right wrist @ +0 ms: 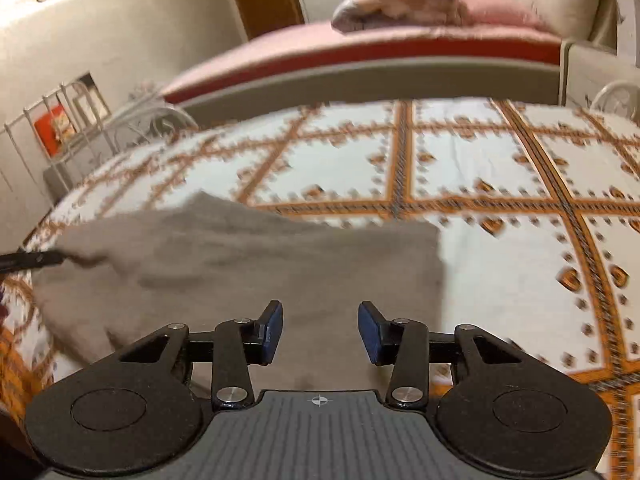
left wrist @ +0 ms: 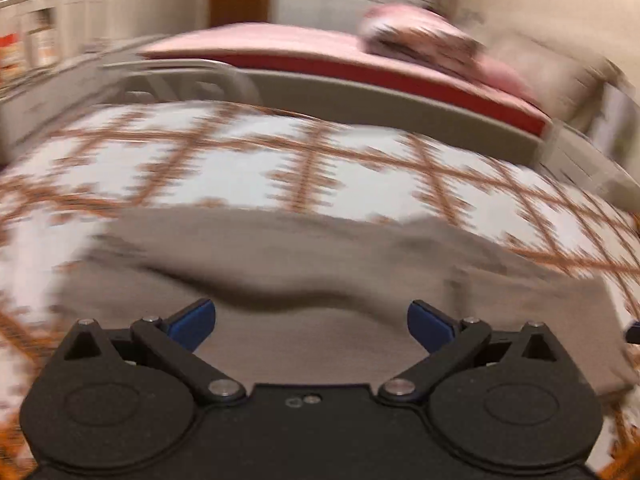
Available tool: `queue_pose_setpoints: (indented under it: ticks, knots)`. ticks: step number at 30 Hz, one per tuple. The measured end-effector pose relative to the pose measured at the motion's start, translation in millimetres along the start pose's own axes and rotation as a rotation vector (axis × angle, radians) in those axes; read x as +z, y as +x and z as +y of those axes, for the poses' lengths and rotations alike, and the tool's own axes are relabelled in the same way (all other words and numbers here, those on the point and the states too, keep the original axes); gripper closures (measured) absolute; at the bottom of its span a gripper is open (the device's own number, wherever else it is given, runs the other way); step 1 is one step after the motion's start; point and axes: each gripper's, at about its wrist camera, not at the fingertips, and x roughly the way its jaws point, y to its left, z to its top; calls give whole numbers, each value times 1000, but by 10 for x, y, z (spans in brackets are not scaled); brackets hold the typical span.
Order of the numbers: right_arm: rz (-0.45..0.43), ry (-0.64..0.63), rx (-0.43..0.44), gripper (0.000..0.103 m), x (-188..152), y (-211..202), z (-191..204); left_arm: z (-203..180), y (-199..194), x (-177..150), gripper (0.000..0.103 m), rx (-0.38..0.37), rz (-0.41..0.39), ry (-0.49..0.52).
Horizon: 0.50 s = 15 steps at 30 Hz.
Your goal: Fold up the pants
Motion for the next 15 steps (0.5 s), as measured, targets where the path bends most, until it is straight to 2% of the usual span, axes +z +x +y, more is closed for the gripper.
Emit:
queue_pose_setpoints:
  ticks: [1, 2, 4, 5, 6, 8, 10, 15]
  knots:
    - [15, -14, 2, 60, -28, -13, -43, -158, 47, -21, 6, -23, 10, 28]
    - [34, -22, 15, 72, -87, -10, -72, -343, 97, -47, 6, -42, 22, 63]
    - [138, -34, 4, 84, -215, 81, -153, -660, 213, -148, 7, -41, 67, 142]
    - [184, -56, -5, 85, -278, 154, -160, -804, 308, -229, 7, -16, 122, 195]
    - [188, -80, 1, 85, -319, 144, -187, -926, 408, -338, 7, 13, 188, 260]
    - [188, -69, 28, 84, -274, 107, -243, -1002, 426, -425, 6, 45, 164, 304]
    - [158, -39, 37, 84, -228, 45, -337, -953, 417, -378, 6, 41, 163, 292]
    - [-11, -67, -2, 84, 46, -17, -369, -727, 440, -138, 8, 65, 30, 149]
